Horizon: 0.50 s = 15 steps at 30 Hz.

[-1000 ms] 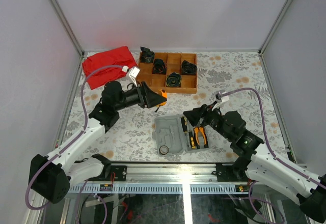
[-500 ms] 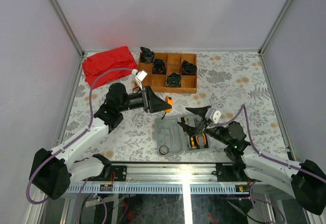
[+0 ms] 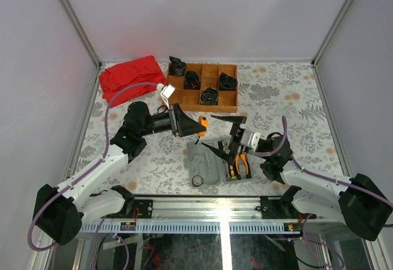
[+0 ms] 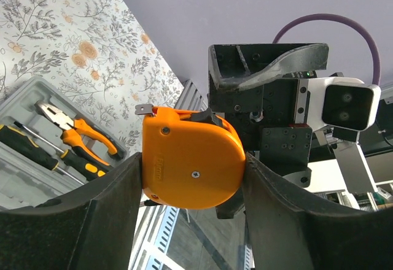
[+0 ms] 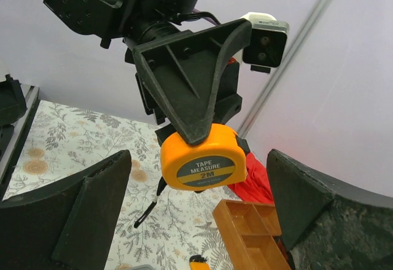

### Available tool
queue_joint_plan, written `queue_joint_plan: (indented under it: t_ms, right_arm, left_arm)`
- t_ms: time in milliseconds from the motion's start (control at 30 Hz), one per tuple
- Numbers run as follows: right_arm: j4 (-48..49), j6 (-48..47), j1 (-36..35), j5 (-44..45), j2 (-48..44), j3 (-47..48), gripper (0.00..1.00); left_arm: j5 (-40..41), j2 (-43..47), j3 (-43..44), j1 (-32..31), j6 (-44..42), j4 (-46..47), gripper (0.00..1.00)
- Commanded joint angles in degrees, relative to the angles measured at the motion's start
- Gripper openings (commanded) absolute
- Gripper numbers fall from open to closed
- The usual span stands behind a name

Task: Sort the tools into containers
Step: Pick up the engineering item from the center of the board.

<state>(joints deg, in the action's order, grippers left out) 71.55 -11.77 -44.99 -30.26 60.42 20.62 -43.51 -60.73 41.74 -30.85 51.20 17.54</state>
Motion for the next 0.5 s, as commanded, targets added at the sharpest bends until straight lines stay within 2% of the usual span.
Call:
queue_joint_plan:
  t_ms: [0, 467]
  right_arm:
    - [2.21, -2.75, 0.19, -6.21, 1.50, 4.25, 0.97]
    - [1.11, -3.86, 0.23, -7.05, 6.01, 7.06, 0.88]
  left_arm:
    - [0.31, 1.50, 0.10, -0.44, 1.79, 3.34, 0.00]
    - [-0.87, 2.97, -2.22, -0.53, 3.29, 4.23, 0.00]
